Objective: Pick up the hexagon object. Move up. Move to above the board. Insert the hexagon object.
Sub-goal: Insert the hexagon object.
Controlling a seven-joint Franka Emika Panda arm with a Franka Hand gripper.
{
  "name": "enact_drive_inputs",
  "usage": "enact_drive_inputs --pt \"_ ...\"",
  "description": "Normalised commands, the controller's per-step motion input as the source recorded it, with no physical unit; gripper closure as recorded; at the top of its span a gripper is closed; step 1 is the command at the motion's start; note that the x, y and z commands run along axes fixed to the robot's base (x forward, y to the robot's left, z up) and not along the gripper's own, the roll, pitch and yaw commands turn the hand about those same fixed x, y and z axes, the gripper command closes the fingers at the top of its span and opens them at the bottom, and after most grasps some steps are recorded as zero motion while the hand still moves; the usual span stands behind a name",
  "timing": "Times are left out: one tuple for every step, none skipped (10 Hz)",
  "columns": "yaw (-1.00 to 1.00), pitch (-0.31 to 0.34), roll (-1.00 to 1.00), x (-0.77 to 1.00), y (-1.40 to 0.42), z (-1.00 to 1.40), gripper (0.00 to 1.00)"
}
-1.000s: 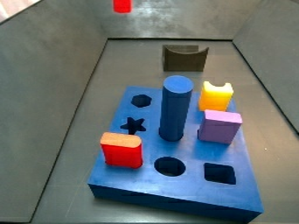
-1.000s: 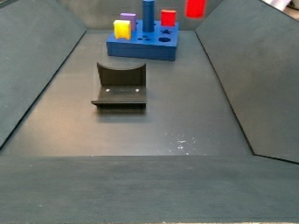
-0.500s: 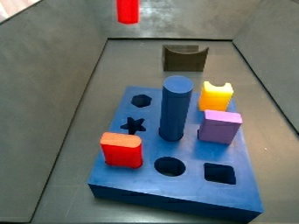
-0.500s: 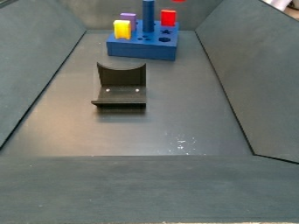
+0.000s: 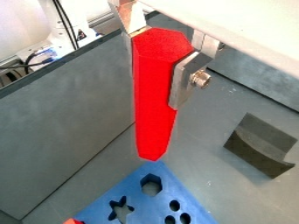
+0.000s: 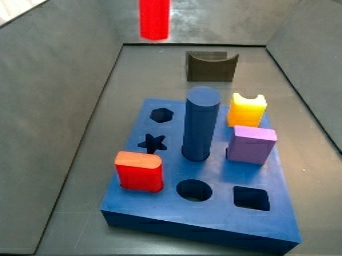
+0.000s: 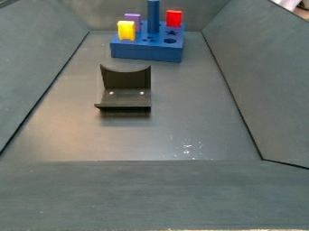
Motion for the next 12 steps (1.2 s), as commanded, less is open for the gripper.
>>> enact_drive_inputs --pt "-0.64 -0.017 0.0 -0.04 0.0 -1.0 1.0" --pt "-0.63 -0.013 0.0 -0.04 0.0 -1.0 1.0" --pt "-0.67 -0.021 0.0 0.0 0.0 -1.0 1.0" --pt "-0.64 -0.041 0.0 0.0 0.0 -1.0 1.0" --pt "-0.48 -0.076 0.0 0.06 0.0 -1.0 1.0" --pt "-0.08 -0.009 0.0 0.18 0.1 -1.0 1.0" --pt "0.07 -0.033 0.04 0.23 0.0 -1.0 1.0" --pt "0.27 -0.057 0.17 0.14 0.0 -0.87 1.0" --pt "0.34 0.0 0.36 0.07 -0.07 -0.54 1.0" --pt "0.3 0.0 0.38 0.09 -0.09 -0.49 1.0" --pt "0.14 0.0 0.31 0.03 -0.09 -0.6 1.0" --pt "0.0 -0.127 0.0 0.0 0.0 -0.5 1.0"
